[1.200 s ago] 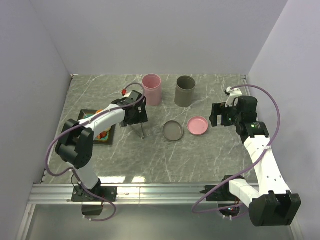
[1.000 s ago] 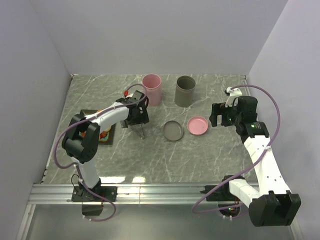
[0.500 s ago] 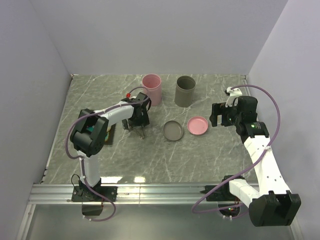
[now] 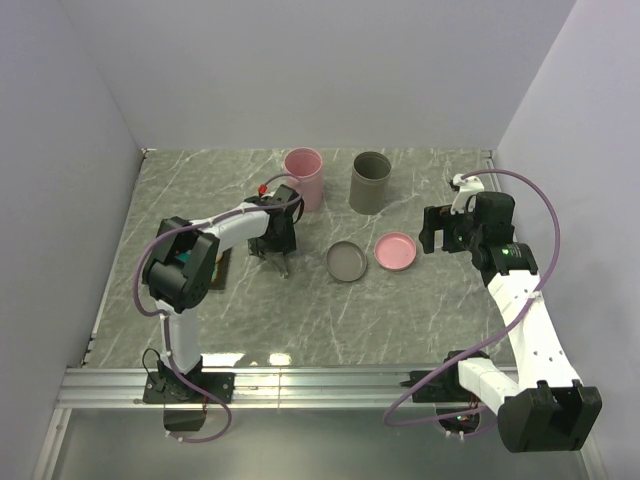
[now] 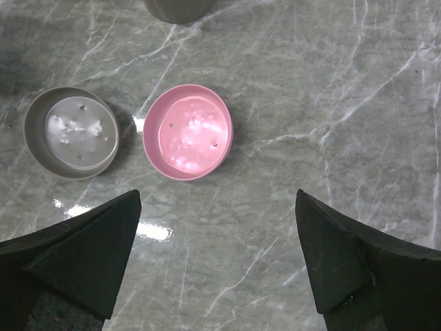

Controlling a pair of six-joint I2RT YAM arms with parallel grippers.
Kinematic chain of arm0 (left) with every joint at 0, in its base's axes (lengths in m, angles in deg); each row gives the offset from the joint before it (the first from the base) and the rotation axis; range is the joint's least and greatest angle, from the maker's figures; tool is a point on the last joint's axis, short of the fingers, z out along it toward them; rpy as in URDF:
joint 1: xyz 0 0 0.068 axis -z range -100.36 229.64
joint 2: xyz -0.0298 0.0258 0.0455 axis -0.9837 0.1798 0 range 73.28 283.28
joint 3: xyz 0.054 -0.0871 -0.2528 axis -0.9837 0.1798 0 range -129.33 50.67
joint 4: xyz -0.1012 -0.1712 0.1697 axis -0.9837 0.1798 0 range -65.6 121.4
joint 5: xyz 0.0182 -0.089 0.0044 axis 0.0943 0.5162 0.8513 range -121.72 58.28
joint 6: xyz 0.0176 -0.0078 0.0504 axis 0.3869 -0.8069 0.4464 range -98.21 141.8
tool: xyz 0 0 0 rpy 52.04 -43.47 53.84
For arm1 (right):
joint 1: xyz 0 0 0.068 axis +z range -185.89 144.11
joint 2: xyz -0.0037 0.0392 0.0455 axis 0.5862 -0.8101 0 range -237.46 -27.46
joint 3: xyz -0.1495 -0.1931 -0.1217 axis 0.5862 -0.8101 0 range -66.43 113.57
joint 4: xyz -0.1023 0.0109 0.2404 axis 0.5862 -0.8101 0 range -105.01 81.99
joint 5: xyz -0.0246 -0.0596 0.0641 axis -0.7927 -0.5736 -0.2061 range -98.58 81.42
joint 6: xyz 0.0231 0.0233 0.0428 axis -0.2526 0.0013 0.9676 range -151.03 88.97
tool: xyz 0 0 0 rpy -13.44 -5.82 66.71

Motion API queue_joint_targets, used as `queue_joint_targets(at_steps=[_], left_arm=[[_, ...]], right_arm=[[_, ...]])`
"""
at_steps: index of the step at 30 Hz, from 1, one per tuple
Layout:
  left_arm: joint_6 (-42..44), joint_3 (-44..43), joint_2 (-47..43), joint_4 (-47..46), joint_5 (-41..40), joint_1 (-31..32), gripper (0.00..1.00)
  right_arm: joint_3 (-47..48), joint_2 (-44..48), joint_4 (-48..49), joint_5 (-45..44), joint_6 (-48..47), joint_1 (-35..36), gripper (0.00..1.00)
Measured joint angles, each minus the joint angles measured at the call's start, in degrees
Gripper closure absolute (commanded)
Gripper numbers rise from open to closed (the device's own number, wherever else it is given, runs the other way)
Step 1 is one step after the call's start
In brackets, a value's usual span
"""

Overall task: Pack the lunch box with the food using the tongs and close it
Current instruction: Grab the clamp with the left arm

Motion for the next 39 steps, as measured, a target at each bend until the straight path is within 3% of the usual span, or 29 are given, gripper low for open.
queue_joint_targets(at_steps=[6,19,28,39], left_arm=[[5.42,1.75,-1.16,-1.20,0.39,0.48,0.38],[22.97,5.03,-4.17,3.23,7.69,1.25,0.46],[34.82,7.72,-7.21,5.22,14.36,1.36,0.27],[40.00,14.84,-12.00,-5.07,18.23,1.42,0.24]], right_arm=[[0.00,0.00,0.00,0.02,0.02,0.00,0.00],[0.00,0.07,-0.02,0.07,0.02,0.00,0.00],[0.00,0.63,-0.02,0.85,0.00,0.00,0.00],[0.00,1.18,-0.02,1.09,-0.02,0.00,0.00]])
